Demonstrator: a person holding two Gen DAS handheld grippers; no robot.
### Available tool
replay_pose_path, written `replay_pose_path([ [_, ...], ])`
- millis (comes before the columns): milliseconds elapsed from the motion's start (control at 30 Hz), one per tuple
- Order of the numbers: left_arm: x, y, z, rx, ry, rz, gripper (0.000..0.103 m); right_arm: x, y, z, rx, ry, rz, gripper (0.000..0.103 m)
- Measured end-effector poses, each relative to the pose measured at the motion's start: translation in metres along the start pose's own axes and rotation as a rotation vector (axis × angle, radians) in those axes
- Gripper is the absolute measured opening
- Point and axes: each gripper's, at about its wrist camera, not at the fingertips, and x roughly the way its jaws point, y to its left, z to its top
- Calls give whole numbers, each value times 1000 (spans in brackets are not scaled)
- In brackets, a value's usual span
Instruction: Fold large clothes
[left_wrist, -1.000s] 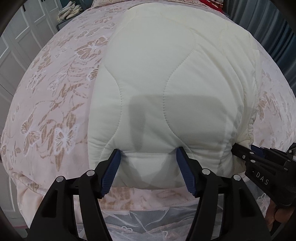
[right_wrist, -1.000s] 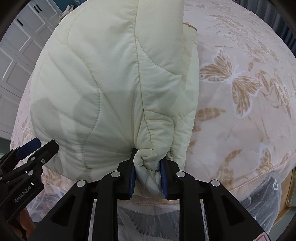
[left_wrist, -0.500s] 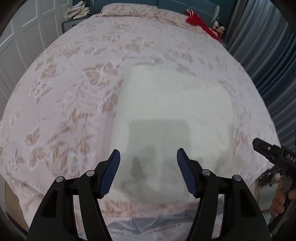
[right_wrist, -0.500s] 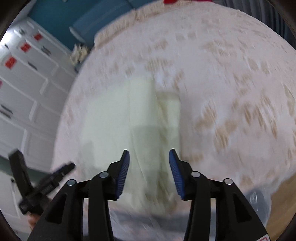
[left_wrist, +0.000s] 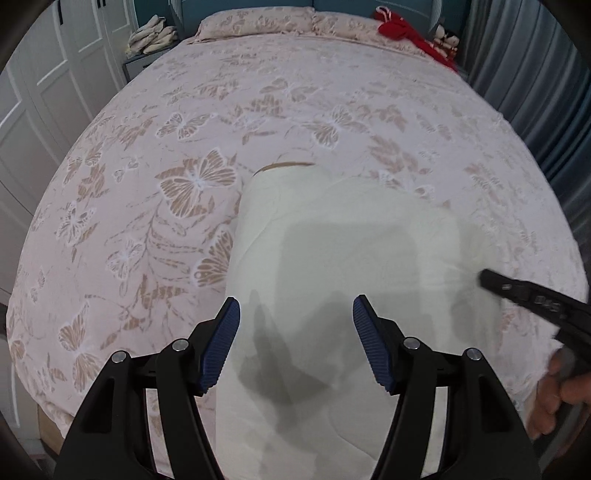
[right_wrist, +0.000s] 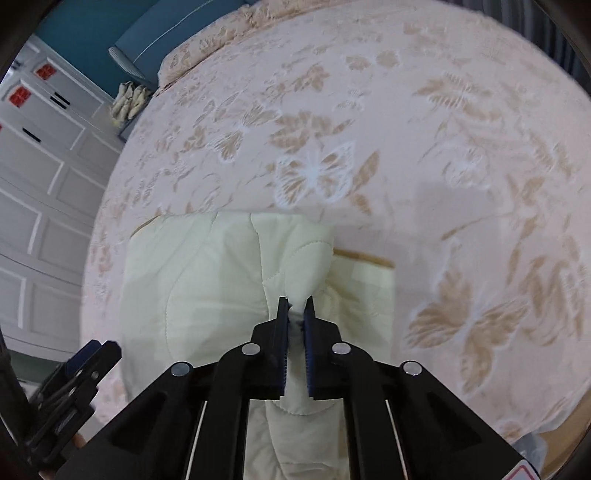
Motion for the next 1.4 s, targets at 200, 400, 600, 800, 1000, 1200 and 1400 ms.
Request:
replay_pose_path([
  [200, 33, -8, 6, 6, 19, 26, 63, 26, -6, -4, -15, -15, -137, 5],
  [400, 49, -18, 5, 39, 10, 55, 67, 59, -7, -11, -50, 21, -195, 5],
  [600, 64, -20, 5, 31, 15, 66, 73, 72, -6, -15, -76, 26, -218, 6],
  [800, 77, -20, 3, 30, 11, 82, 76, 79, -2, -18, -107, 13, -250, 6],
  [1000, 85, -21, 1, 35, 0, 99, 79, 82, 4, -23, -153, -22, -288, 7],
  [1200, 89, -23, -1, 45, -11, 117, 80, 84, 11, -28, -211, -54, -332, 8],
  [1400, 74, -12, 2, 17, 7, 97, 82, 51, 11, -26, -230, -77, -307, 34],
])
